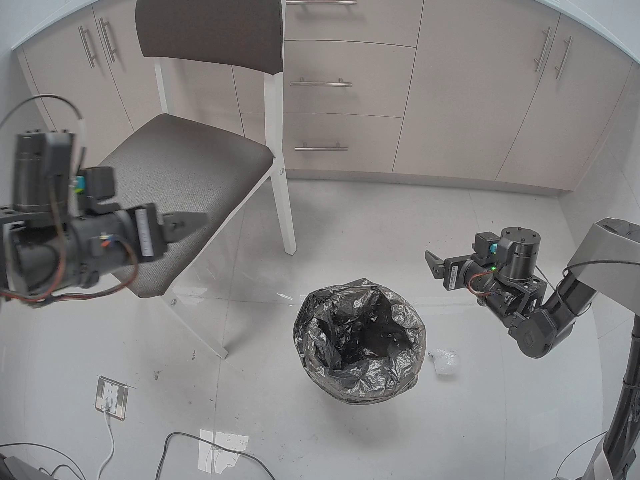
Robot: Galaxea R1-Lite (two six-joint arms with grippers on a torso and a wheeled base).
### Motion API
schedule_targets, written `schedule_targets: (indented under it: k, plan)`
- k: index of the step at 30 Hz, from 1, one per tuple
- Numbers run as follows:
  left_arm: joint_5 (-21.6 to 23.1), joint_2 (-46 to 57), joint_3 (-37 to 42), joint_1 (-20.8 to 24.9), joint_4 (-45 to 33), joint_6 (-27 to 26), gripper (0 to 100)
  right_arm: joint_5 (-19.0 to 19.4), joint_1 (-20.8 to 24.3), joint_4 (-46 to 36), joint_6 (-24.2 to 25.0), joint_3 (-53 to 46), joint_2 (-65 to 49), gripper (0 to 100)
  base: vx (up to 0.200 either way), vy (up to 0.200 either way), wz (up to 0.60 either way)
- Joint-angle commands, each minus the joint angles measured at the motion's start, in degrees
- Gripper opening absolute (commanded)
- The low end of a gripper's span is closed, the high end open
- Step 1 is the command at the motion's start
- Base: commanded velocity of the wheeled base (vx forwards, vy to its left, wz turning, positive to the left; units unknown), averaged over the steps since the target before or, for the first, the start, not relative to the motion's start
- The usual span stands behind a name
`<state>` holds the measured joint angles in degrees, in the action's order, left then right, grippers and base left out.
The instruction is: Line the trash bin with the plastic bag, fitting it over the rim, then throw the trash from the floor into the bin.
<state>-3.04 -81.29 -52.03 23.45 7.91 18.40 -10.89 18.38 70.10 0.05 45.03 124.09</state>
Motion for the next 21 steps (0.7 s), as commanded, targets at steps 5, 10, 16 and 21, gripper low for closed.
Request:
schedule_targets:
  k: [5, 10, 16, 21]
  plan:
    - [-0.74, 41.03, 14.32, -19.24, -13.36, -4.51, 100, 2.01, -1.77, 2.77, 1.8, -3.02, -4.64, 100, 0.0, 0.0, 0.0]
    - [-1.1, 51.49, 22.59, -19.94, -18.37, -4.33, 100, 2.01, -1.6, 2.77, 1.88, -3.11, -4.29, 100, 0.0, 0.0, 0.0]
    - [-1.18, 60.81, 32.52, -19.94, -17.49, -4.6, 100, 2.01, -1.86, 5.14, 1.8, -4.87, -3.77, 100, 0.0, 0.0, 0.0]
    - [-3.56, 67.49, 40.52, -20.11, -14.68, -6.27, 100, 1.92, -1.95, 6.98, 1.36, -4.51, -2.45, 100, 0.0, 0.0, 0.0]
